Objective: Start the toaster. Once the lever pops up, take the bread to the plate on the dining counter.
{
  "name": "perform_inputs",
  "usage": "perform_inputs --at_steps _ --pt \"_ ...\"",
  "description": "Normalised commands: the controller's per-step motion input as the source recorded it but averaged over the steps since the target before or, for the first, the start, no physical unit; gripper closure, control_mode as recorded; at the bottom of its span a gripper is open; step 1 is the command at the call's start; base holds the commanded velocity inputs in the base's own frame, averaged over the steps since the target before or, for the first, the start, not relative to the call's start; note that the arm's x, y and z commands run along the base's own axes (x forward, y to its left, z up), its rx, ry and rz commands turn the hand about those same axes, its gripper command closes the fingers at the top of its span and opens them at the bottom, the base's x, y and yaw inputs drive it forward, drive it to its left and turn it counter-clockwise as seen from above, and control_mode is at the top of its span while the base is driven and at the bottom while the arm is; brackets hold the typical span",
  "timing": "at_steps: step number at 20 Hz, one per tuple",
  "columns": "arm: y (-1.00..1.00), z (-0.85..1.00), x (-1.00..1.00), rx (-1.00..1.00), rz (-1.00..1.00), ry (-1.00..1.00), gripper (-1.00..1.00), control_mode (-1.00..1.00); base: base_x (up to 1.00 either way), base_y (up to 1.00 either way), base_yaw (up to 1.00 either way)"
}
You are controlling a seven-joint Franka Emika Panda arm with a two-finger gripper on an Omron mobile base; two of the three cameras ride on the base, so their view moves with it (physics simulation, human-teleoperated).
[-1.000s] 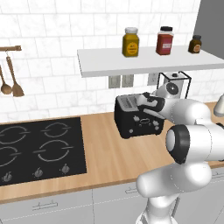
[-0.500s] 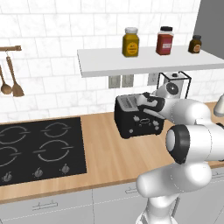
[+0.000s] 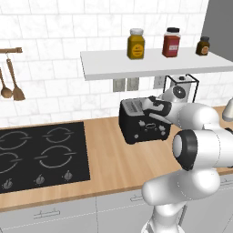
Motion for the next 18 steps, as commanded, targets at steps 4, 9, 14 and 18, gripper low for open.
perform_inputs --at_steps 4,9,14,18 --pt "0.0 0.0 0.0 0.0 0.0 0.0 -1.0 -1.0 0.0 0.0 0.0" --pt "0.0 0.0 0.0 0.0 0.0 0.0 -1.0 -1.0 0.0 0.0 0.0" --pt "0.0 0.0 0.0 0.0 0.0 0.0 -1.0 -1.0 0.0 0.0 0.0" --pt "0.0 0.0 0.0 0.0 0.0 0.0 -1.0 -1.0 0.0 0.0 0.0"
